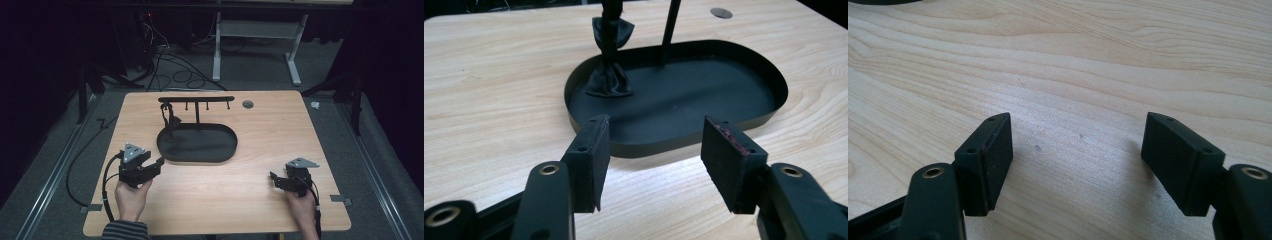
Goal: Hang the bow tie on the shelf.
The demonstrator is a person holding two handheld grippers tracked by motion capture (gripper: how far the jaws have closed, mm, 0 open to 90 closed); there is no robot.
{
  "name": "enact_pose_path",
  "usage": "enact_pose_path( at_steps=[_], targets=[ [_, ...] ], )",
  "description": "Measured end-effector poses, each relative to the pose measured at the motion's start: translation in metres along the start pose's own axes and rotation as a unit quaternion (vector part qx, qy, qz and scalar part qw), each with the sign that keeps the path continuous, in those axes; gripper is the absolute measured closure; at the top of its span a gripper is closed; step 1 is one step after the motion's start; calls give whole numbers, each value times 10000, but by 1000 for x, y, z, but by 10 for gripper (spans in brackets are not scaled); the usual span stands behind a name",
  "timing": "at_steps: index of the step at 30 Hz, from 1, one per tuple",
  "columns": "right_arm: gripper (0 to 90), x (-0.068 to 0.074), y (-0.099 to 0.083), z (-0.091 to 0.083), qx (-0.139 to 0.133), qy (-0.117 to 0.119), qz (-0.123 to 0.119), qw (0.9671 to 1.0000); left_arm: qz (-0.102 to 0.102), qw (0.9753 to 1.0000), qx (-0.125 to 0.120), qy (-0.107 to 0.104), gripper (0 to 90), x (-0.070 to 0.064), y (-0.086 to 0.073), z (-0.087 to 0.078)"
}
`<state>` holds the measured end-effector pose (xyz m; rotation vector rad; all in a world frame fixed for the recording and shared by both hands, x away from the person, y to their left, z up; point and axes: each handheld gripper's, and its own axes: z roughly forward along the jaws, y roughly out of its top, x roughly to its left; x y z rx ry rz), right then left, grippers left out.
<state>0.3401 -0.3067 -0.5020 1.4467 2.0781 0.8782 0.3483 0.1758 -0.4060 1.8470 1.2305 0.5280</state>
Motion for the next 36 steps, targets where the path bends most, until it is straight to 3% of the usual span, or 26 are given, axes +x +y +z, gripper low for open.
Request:
enact_pose_path(
  at_steps=[13,18,36],
  targets=[
    [299,0,0,0,8,8,-11,10000,11,9998,169,-122,439,-5,-8,11],
    [299,0,0,0,8,9,-13,10000,-98,9997,166,-160,434,-5,-13,14],
    [300,0,0,0,7,4,-16,10000,-154,9990,359,-202,423,-6,-25,24]
  ],
)
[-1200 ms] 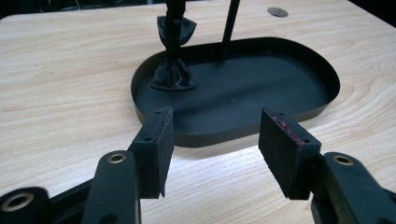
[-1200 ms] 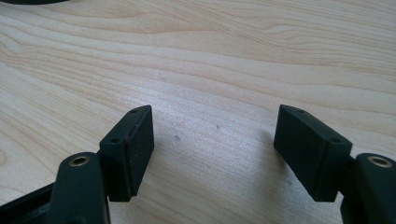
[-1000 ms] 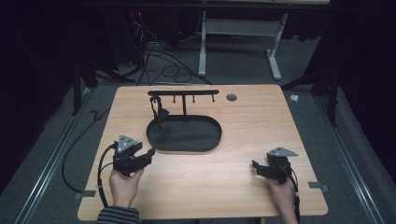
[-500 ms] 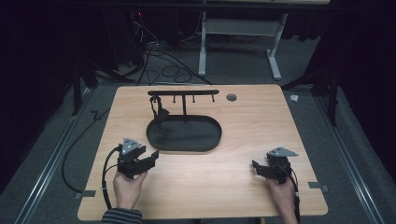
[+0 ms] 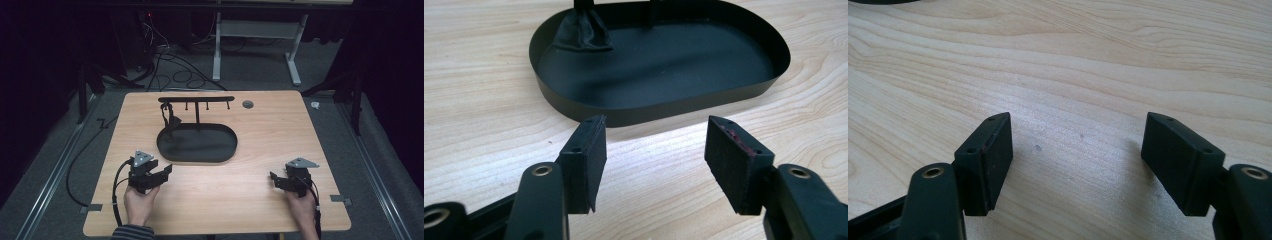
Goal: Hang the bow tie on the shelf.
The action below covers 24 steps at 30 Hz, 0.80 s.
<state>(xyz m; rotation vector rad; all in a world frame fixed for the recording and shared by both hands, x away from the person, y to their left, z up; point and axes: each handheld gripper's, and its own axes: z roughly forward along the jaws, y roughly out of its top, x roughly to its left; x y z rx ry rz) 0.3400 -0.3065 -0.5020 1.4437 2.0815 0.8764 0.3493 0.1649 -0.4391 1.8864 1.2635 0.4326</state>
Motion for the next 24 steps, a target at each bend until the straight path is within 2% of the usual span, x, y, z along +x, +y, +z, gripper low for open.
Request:
enact_pose_path(
  at_steps=[4,24],
  targets=[
    [299,0,0,0,0,1,-1,10000,-47,10000,-49,6,423,0,-3,1],
    [300,0,0,0,-2,0,-9,10000,-87,9999,123,-27,422,-2,-14,15]
  ],
)
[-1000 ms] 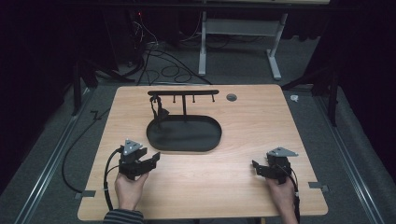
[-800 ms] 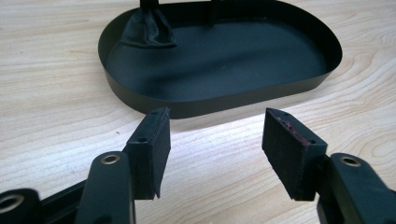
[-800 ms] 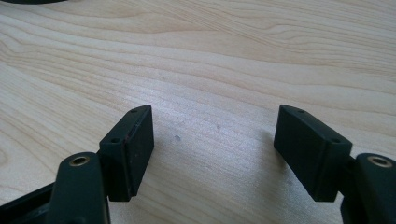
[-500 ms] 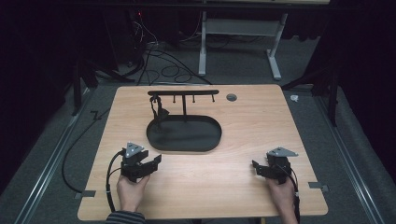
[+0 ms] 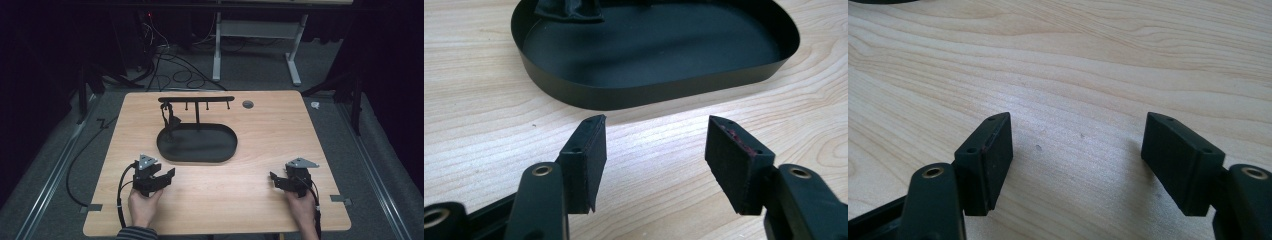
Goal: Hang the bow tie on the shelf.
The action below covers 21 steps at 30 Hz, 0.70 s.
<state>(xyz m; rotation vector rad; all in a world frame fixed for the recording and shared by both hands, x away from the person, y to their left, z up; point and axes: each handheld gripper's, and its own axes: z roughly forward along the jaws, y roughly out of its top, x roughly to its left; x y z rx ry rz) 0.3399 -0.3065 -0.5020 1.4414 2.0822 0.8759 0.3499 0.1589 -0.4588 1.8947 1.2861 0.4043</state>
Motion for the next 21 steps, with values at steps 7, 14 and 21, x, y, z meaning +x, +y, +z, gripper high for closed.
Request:
enact_pose_path(
  at_steps=[7,14,21],
  targets=[
    [300,0,0,0,3,0,8,10000,-7,10000,75,35,422,0,-4,5],
    [299,0,0,0,3,2,11,10000,-46,9998,146,85,422,2,-6,13],
    [299,0,0,0,-2,3,2,10000,-30,9996,229,148,423,3,-7,20]
  ],
)
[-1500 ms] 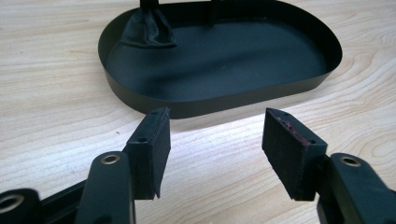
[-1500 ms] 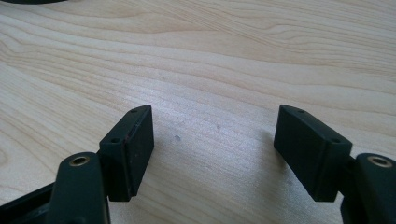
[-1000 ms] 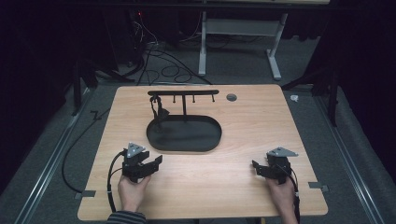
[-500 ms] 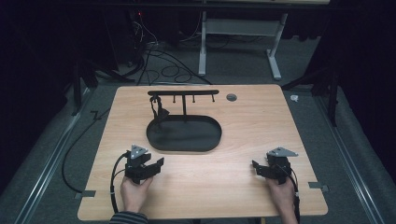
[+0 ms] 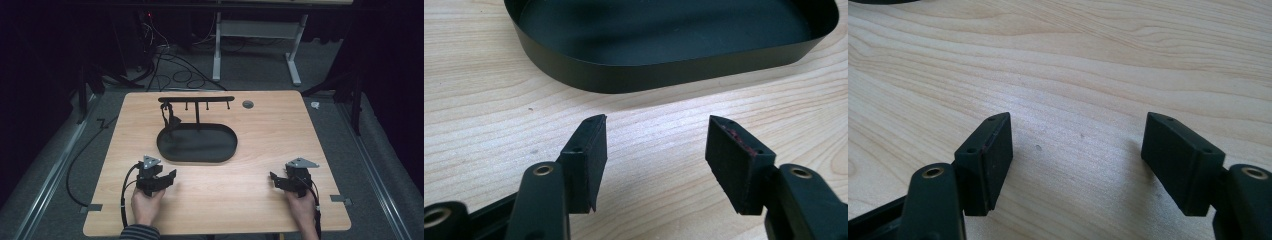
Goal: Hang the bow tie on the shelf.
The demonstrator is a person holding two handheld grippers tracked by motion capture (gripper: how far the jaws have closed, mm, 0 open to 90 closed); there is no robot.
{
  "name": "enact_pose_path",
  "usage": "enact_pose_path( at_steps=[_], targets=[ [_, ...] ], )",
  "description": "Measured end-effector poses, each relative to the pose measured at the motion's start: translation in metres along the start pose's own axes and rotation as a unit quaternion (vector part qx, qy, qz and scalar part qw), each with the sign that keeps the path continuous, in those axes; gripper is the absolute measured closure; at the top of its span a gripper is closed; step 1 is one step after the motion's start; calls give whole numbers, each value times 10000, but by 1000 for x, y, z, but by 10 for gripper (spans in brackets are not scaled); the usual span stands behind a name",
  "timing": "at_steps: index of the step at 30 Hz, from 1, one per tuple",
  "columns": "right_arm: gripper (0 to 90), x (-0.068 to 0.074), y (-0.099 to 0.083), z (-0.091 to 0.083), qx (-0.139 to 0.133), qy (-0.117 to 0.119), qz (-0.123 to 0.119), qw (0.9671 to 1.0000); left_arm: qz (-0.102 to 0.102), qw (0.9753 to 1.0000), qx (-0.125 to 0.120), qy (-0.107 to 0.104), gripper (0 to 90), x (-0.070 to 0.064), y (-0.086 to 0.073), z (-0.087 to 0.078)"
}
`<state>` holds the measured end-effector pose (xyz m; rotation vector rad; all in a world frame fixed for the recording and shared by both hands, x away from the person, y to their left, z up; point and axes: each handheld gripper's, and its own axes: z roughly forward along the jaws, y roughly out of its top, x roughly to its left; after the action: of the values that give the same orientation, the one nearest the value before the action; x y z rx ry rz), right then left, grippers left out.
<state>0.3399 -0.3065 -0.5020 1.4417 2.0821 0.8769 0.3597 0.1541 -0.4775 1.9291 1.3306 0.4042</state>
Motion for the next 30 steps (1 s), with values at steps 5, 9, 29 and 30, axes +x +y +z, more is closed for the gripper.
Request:
enact_pose_path(
  at_steps=[5,9,29,30],
  targets=[
    [299,0,0,0,1,-1,1,10000,-51,10000,15,14,424,0,-2,6],
    [299,0,0,0,-2,-1,0,10000,-18,9999,95,51,425,0,-3,10],
    [299,0,0,0,0,-3,-1,10000,178,9992,129,339,430,-1,-6,24],
    [299,0,0,0,0,-3,-1,10000,183,9991,140,352,430,-2,-7,25]
  ],
)
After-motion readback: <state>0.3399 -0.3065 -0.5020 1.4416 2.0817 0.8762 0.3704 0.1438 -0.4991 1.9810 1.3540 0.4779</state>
